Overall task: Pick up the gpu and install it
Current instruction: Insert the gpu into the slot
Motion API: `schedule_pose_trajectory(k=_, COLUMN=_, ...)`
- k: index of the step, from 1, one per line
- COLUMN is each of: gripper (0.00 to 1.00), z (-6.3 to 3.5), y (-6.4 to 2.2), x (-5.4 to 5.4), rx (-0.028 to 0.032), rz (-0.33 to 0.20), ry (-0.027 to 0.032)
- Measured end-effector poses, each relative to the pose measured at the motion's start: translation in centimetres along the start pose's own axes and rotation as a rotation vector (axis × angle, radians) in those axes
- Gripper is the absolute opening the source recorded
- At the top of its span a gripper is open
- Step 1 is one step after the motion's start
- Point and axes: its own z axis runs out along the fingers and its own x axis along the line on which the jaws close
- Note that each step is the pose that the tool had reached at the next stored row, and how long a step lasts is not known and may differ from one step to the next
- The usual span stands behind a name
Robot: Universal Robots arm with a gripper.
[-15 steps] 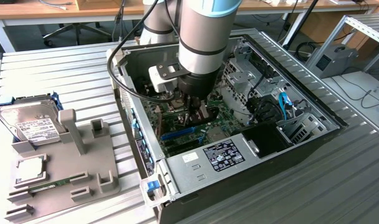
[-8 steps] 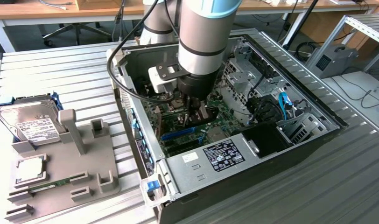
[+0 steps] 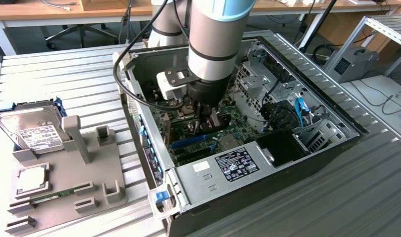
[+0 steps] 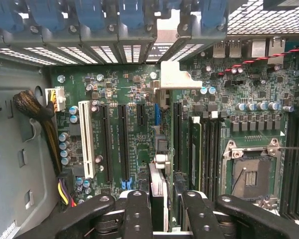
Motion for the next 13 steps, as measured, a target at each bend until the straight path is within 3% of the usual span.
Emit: schedule_pose_trajectory(k=13, gripper=0.29, z=0.36, y=0.09, x=0.04, rx=0.0, rz=0.0, ry=0.0)
